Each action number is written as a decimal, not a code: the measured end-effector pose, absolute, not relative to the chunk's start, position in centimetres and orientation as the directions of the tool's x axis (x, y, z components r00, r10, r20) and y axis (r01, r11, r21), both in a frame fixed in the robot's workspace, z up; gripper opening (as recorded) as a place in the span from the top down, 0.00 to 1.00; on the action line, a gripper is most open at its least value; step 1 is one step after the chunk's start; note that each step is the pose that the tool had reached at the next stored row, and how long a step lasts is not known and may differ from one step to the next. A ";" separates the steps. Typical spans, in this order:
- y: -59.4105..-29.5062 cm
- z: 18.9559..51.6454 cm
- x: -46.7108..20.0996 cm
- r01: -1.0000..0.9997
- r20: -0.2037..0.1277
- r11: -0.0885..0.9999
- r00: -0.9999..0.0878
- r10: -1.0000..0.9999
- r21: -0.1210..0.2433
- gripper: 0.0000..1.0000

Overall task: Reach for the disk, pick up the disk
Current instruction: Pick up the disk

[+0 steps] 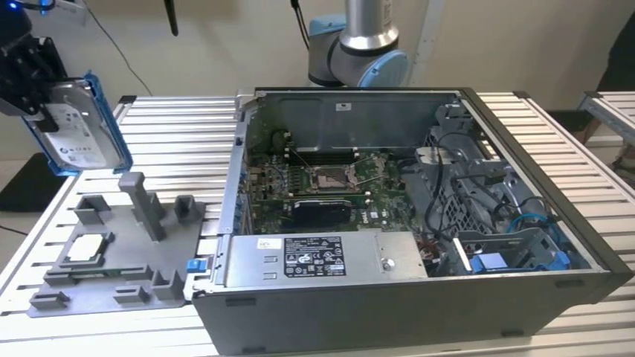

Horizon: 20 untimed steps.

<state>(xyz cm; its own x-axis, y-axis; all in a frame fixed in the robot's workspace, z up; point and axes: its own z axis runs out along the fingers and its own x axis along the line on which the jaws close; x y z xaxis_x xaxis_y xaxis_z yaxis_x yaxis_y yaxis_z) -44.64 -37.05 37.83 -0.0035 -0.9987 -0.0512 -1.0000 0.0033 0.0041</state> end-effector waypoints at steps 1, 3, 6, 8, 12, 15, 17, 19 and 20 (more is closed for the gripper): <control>-37.1 38.2 -44.6 -1.000 -0.051 0.003 -0.003 -0.999 0.004 1.00; -37.1 38.9 -44.6 -1.000 -0.051 0.003 -0.003 -0.999 0.004 1.00; -37.1 39.9 -44.6 -1.000 -0.051 0.003 -0.003 -0.999 0.004 1.00; -37.1 40.6 -44.6 -1.000 -0.051 0.003 -0.003 -0.999 0.004 1.00; -37.1 42.1 -44.6 -1.000 -0.051 0.003 -0.003 -0.999 0.004 1.00; -37.1 43.1 -44.6 -1.000 -0.051 0.003 -0.003 -0.999 0.004 1.00; -37.1 43.9 -44.6 -1.000 -0.051 0.003 -0.003 -0.999 0.004 1.00; -37.1 44.6 -44.6 -1.000 -0.051 0.003 -0.003 -0.999 0.004 1.00; -37.1 45.0 -44.6 -1.000 -0.051 0.003 -0.003 -0.999 0.004 1.00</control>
